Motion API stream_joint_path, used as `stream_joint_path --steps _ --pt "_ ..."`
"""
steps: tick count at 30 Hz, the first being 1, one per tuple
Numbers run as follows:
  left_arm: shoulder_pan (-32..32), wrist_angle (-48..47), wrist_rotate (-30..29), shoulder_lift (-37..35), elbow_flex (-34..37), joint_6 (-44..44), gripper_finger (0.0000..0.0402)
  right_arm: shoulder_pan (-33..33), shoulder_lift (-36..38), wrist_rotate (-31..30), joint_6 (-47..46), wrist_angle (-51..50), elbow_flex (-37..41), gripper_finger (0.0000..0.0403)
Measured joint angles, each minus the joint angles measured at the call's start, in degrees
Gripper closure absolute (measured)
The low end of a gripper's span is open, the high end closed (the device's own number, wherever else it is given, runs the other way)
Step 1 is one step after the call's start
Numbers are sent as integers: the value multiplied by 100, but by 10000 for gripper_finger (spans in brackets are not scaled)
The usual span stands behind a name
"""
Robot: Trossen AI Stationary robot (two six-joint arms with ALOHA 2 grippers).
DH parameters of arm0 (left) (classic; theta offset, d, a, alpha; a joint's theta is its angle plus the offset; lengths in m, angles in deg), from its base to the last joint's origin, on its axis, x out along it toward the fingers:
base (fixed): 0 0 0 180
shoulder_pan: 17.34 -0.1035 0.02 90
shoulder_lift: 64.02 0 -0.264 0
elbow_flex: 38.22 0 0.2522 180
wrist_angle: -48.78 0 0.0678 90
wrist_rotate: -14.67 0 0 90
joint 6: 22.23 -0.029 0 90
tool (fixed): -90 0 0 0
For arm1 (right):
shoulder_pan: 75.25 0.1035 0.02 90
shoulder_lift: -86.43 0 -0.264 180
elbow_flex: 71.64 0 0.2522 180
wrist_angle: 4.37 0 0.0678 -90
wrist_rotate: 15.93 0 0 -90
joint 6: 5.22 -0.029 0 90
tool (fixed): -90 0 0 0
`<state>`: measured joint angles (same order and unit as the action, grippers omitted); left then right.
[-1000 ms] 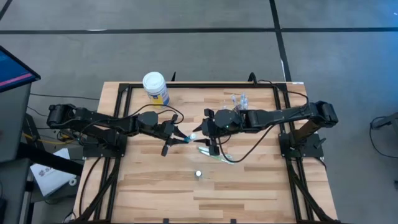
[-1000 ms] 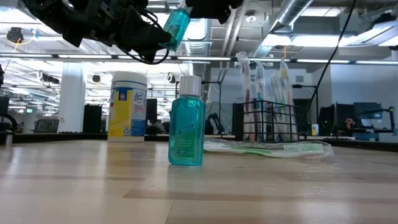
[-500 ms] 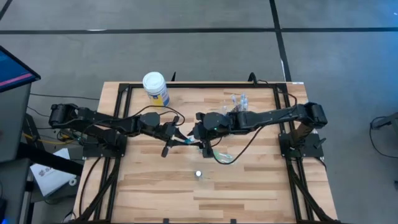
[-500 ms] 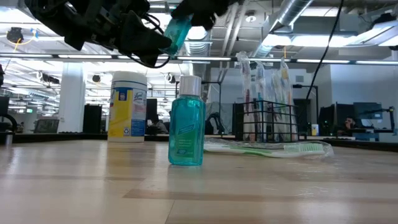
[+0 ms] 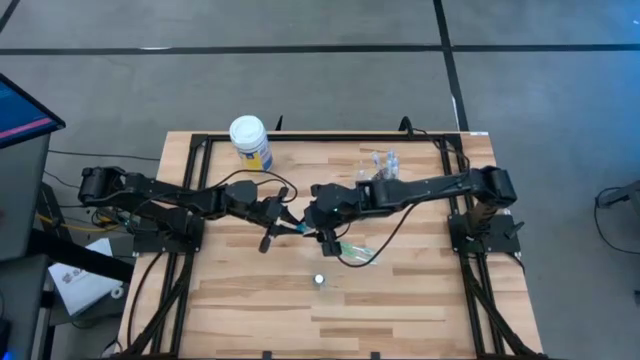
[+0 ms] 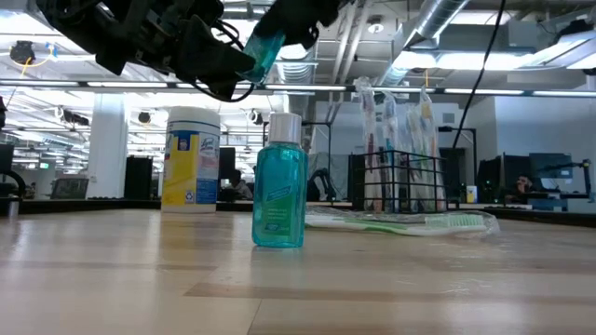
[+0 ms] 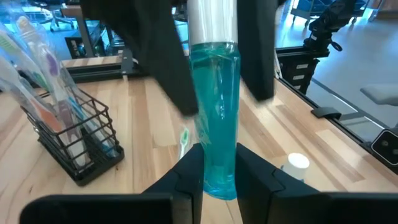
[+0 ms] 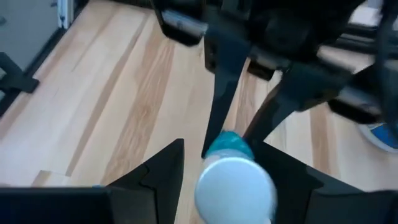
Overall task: Pick & Place toothbrushing station
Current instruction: Put the blue mouthwash into the mesh organizer
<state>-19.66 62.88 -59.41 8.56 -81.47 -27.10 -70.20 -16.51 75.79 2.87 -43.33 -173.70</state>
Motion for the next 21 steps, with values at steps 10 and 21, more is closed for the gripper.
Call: stream_joint_path --steps 10,21 --pt "0 3 0 0 0 20 341 7 7 0 -16 -204 -75 238" --pt "0 -5 4 0 0 42 341 21 9 -28 3 -186 -73 318"
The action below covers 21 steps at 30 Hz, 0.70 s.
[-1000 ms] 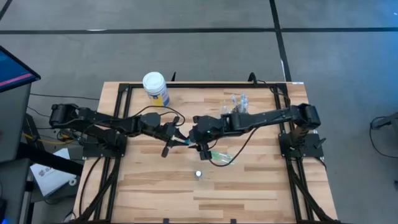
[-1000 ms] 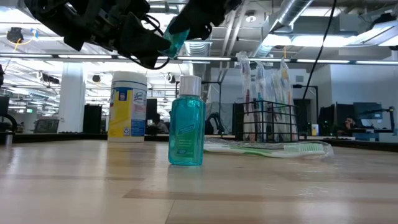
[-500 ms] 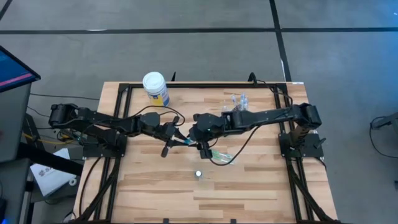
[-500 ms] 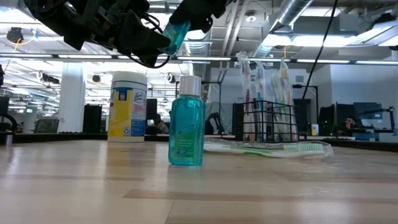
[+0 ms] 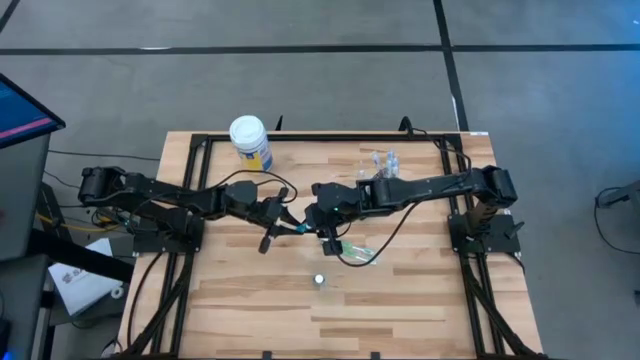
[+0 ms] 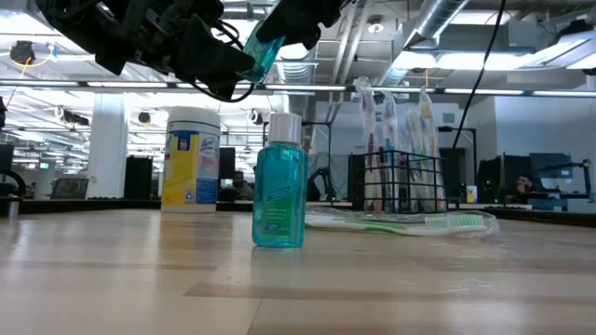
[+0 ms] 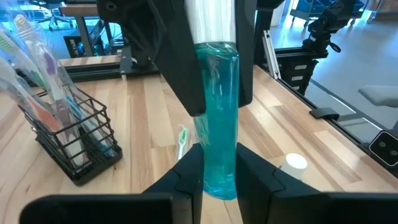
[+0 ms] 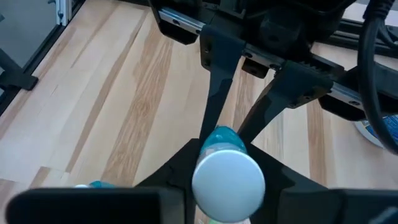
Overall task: Pick & Place toothbrushing station
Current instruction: Put the blue mouthwash into the mesh organizer
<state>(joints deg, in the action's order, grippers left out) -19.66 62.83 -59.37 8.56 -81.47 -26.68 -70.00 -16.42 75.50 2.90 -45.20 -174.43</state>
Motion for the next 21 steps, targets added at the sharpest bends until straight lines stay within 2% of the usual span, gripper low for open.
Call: stream_joint_path --steps 8,17,21 --pt "0 0 -5 0 0 -14 338 -2 0 -4 87 -29 0 325" --pt "0 89 -20 0 -5 -127 308 -2 0 0 94 -344 -220 325" --pt "0 118 -349 -4 -15 -133 299 -6 -7 -12 85 -669 -428 325"
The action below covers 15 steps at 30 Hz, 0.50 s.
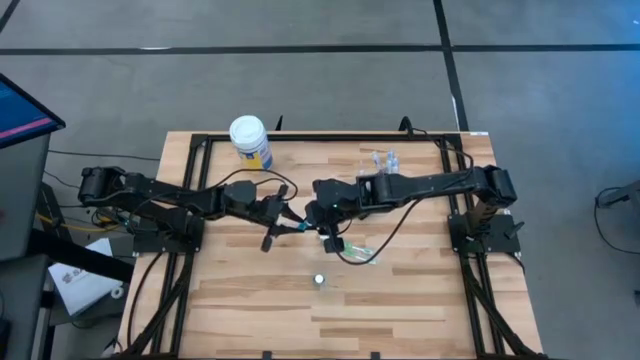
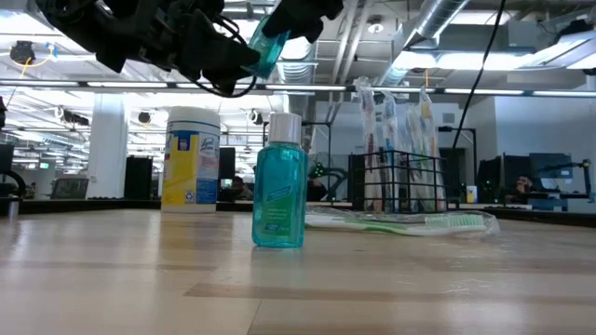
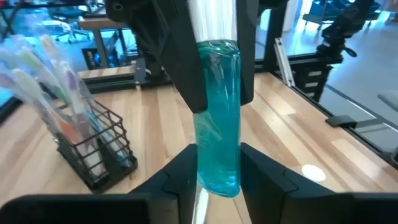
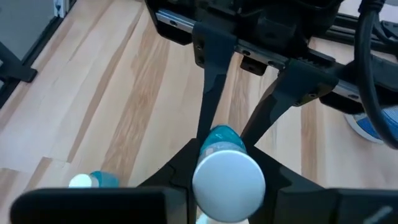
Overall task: Pick & Place toothbrushing station
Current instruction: Put the blue mouthwash into the mesh organizer
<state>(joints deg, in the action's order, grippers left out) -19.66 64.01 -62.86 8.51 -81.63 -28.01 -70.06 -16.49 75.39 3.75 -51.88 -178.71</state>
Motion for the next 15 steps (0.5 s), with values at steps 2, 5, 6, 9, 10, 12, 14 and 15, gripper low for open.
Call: stream_joint_path --steps 2,5,6,9,10,12,14,15 --pt "2 -58 -169 -7 -1 0 296 -9 0 -8 -96 -257 -103 325" --pt "-1 -193 -299 9 31 -2 292 -10 9 44 -261 -699 -232 325" --pt "-3 -139 -300 6 30 0 291 -3 10 44 -294 -826 -243 325" --pt "-4 -142 -300 4 24 0 289 1 11 61 -420 -1080 -243 325" --pt "-4 -136 -300 4 24 0 289 -15 11 58 -448 -1169 -243 325" --pt "-4 -128 -298 4 24 0 288 -52 34 45 -549 -1314 -243 325" --pt "-4 -124 -296 4 24 0 288 -94 100 36 -650 -1549 -241 325" --pt "-4 -120 -298 4 24 2 288 -115 122 34 -693 -1559 -248 325"
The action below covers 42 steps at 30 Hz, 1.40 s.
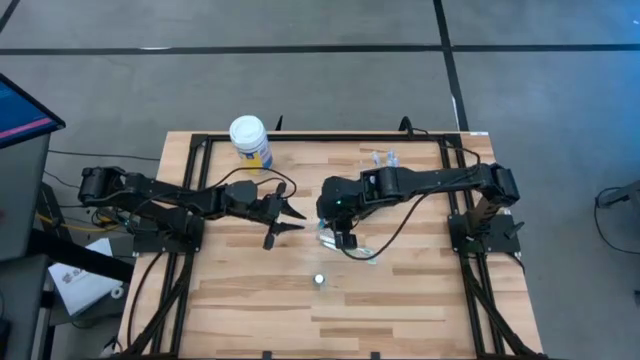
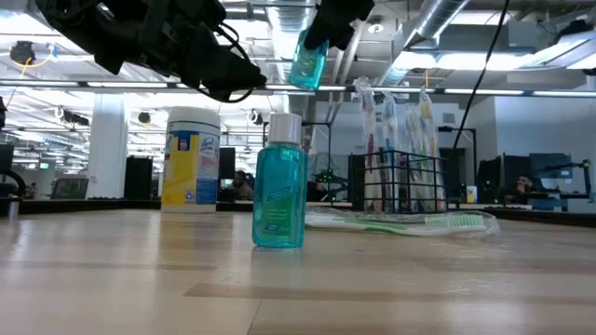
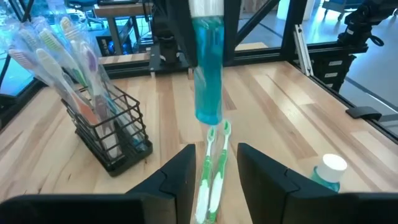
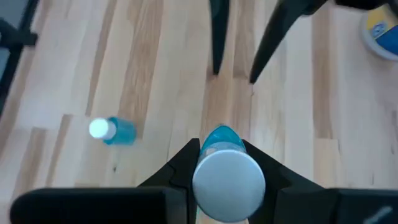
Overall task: Pick & Place toothbrushing station
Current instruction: Put the blue mouthwash into the mesh organizer
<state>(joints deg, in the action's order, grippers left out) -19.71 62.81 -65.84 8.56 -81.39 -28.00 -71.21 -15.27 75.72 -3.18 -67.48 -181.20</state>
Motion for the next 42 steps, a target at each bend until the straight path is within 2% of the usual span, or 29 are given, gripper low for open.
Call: stream_joint_path --steps 9,25,35,42 --pt "4 7 9 0 0 3 288 -75 504 -30 -527 -632 1 325" --pt "4 30 17 0 9 5 288 -72 1448 -854 -1673 -2103 71 325" --pt "4 30 17 0 12 7 288 -125 1684 -1392 -2050 -2585 71 325" --pt "4 31 17 0 13 9 288 -324 1701 -1522 -2025 -2737 111 325"
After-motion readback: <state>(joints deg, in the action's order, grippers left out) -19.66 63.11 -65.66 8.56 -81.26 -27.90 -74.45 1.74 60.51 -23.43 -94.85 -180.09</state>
